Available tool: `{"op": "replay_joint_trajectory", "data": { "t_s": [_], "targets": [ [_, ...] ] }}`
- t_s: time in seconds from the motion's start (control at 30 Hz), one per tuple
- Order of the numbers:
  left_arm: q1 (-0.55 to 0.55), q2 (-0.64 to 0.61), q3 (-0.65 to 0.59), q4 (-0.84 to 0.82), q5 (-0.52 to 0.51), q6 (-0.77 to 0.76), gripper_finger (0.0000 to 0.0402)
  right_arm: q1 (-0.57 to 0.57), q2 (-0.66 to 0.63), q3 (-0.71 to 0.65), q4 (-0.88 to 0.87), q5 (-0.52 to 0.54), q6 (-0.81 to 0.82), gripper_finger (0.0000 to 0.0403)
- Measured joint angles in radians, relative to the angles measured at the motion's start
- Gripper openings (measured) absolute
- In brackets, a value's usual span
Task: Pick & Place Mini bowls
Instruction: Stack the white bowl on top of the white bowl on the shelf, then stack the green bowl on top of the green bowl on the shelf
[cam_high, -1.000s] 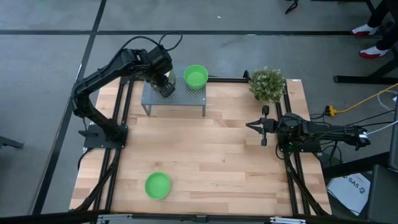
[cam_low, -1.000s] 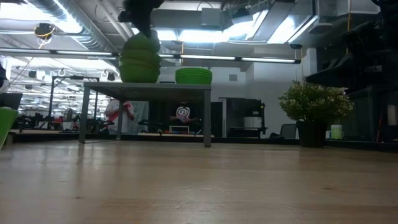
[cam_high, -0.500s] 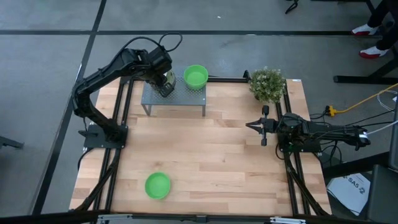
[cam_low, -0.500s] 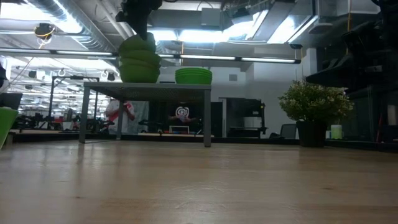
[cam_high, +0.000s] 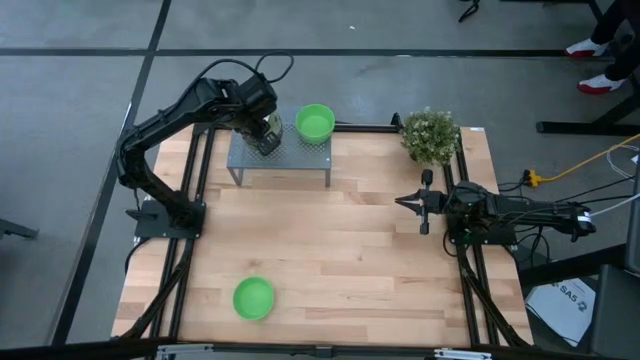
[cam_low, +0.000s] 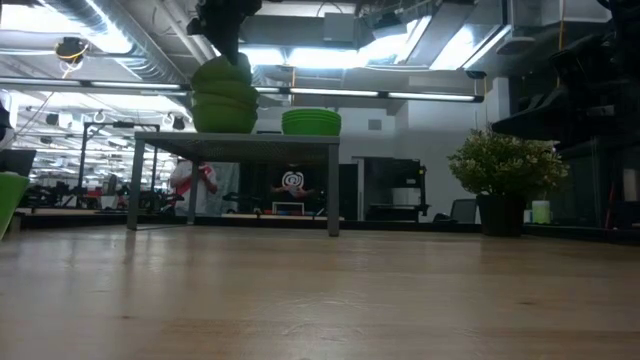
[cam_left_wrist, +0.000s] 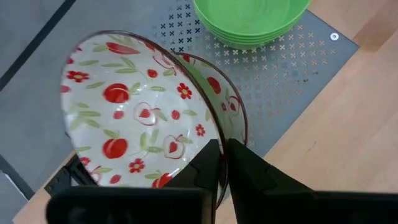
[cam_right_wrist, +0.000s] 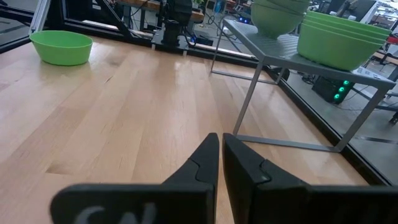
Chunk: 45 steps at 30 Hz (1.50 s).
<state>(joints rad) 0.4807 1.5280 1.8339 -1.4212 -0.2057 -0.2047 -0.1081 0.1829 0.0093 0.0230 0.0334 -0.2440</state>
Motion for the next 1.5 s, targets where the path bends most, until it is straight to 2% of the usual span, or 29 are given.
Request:
{"op": "replay_joint_trajectory", "data": {
  "t_s": [0.23, 0.53, 0.7, 1.0, 1.17, 1.5],
  "targets": [
    [0.0, 0.026, 0.0, -0.001, -0.01, 0.001, 0.0044, 0.0, 0.0, 0.0, 0.0, 0.0, 0.0, 0.0023],
    [0.0, 0.079, 0.0, 0.001, 0.004, 0.016, 0.0047, 0.0, 0.0, 0.0, 0.0, 0.0, 0.0, 0.0023],
    [-0.001, 0.056, 0.009, 0.004, 0.025, 0.008, 0.0047, 0.0, 0.0, 0.0, 0.0, 0.0, 0.0, 0.0023],
    [-0.021, 0.009, 0.099, 0.012, 0.02, 0.024, 0.0048, 0.0, 0.0, 0.0, 0.0, 0.0, 0.0, 0.0023],
    [-0.062, -0.019, 0.11, 0.03, 0.03, 0.032, 0.0064, 0.0, 0.0, 0.0, 0.0, 0.0, 0.0, 0.0023],
    [-0.217, -0.043, 0.11, 0.08, 0.29, 0.012, 0.0122, 0.0, 0.0, 0.0, 0.0, 0.0, 0.0, 0.0023]
  ]
}}
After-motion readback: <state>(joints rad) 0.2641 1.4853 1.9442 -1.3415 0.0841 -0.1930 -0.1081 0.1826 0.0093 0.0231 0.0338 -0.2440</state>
